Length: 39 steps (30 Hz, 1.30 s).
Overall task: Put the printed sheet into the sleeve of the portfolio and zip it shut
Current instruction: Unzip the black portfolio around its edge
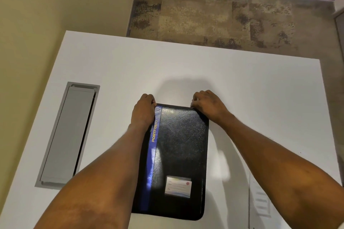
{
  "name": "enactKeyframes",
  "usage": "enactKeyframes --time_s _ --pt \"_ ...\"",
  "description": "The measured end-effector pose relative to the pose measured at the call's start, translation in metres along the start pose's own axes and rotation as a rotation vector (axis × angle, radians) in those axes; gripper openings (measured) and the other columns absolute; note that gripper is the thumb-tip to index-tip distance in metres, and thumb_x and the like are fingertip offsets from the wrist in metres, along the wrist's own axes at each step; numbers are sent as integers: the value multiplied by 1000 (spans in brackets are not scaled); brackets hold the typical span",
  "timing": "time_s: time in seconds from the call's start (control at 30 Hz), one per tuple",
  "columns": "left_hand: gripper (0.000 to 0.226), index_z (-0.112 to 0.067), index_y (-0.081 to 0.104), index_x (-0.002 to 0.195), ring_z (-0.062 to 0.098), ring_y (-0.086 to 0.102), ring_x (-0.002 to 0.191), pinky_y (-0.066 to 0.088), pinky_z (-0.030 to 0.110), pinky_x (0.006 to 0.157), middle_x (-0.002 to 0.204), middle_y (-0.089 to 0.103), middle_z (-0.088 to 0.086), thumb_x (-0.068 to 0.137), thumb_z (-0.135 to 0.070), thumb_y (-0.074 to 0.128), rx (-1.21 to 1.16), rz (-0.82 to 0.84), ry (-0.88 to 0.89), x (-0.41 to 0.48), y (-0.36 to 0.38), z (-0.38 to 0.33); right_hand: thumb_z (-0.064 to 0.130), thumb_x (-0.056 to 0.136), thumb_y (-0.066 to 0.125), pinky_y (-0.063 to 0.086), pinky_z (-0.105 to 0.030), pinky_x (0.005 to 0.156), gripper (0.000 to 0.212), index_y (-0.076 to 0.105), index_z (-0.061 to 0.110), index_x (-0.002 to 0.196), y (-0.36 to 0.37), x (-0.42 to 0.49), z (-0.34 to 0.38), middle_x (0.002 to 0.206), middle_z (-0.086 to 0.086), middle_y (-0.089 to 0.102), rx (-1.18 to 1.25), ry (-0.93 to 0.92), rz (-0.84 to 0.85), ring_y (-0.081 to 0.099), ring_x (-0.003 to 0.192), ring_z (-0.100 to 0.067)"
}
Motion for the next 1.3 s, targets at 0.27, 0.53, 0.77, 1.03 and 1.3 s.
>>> enactKeyframes --time_s 0.27,0.53,0.77,1.03,1.3 --pt "11 -14 60 90 31 58 86 50 42 77 100 58 5 100 -10 56 43 -12 -4 0 1 1 27 97 64 42 -37 84 17 80 25 97 11 -57 -22 100 1 67 85 219 -93 60 94 -25" --pt "15 -15 58 87 32 58 85 48 40 74 100 57 5 97 -6 52 83 -8 -24 -2 2 -4 12 87 73 51 -40 78 9 79 16 93 39 -105 11 94 -4 71 114 408 -177 65 86 -30" --pt "12 -10 63 94 39 61 94 46 41 78 107 60 13 96 -4 53 122 -16 -18 -4 2 -7 6 80 84 59 -40 67 12 80 12 90 61 -151 48 86 -6 73 157 476 -243 67 73 -27" --pt "18 -11 69 100 40 64 103 51 40 84 115 65 16 98 -7 52 169 58 -12 1 -5 -12 5 78 89 62 -39 67 16 82 9 91 72 -188 95 86 -8 76 218 586 -251 71 72 -25" --pt "30 -13 71 127 35 60 124 49 44 104 133 63 12 101 -27 66 229 279 298 -4 14 -58 8 88 80 62 -40 71 7 79 10 95 89 -197 121 94 -9 74 296 727 -269 69 78 -27"
Point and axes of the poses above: each hand's wrist, its own x-axis towards the middle knuckle, its own y-axis out of the palm, z = x × y, the point moved 1 cm from there along x, towards the middle knuckle
